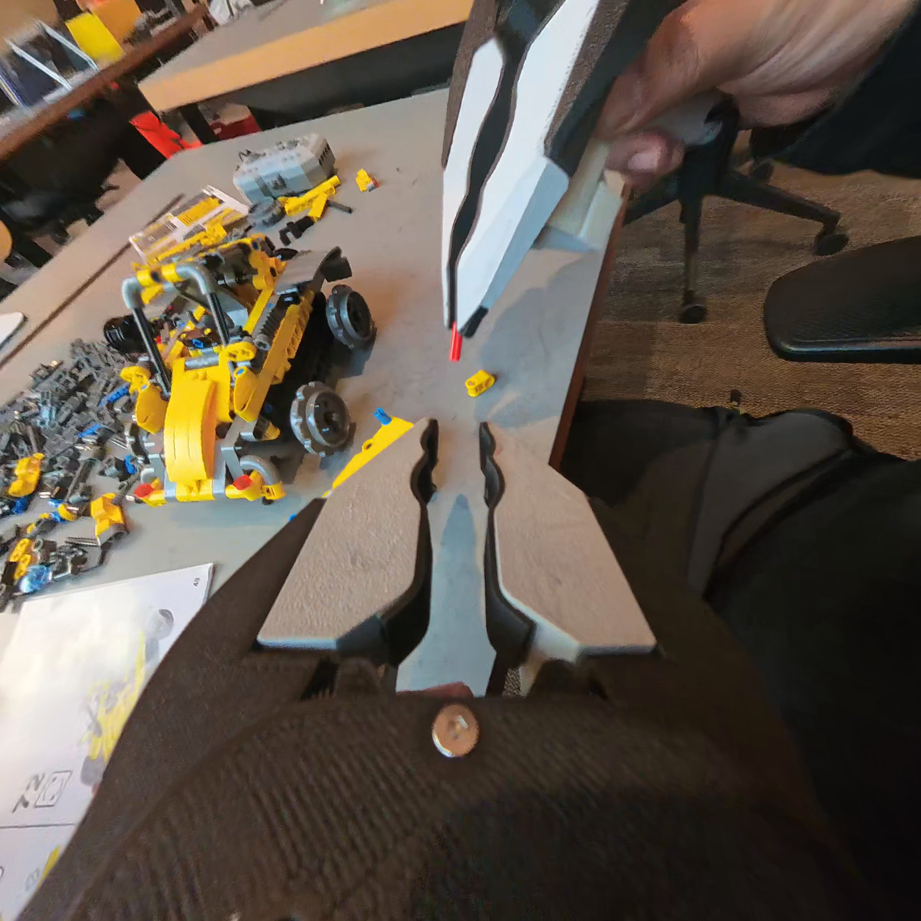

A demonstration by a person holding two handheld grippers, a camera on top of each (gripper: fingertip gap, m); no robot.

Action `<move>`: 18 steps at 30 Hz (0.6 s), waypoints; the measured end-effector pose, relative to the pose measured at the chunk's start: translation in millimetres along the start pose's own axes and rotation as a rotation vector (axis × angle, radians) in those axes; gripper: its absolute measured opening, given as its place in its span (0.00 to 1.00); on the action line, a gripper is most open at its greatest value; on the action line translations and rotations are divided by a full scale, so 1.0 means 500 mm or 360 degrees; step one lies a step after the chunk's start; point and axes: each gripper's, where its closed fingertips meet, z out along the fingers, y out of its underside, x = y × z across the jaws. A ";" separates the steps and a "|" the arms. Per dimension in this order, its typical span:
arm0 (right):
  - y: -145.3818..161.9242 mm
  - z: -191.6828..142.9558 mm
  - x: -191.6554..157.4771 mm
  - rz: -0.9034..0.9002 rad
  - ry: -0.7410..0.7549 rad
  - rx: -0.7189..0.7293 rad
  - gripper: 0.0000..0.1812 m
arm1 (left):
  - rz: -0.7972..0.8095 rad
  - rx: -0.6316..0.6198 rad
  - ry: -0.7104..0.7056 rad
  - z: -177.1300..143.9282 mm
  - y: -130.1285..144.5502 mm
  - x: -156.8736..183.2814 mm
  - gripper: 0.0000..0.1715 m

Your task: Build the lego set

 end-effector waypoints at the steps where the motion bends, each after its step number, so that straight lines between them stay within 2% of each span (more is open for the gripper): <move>1: 0.008 -0.006 0.015 -0.0031 0.0074 -0.0062 0.02 | -0.0017 -0.0008 0.0011 0.000 0.004 -0.002 0.07; 8: 0.054 0.012 0.047 -0.0246 0.0293 -0.0459 0.02 | 0.0032 -0.0042 0.0030 -0.007 0.020 0.000 0.05; 18: 0.059 0.017 0.053 -0.0355 0.0372 -0.0678 0.02 | 0.0066 -0.0065 0.0050 0.000 0.026 0.015 0.05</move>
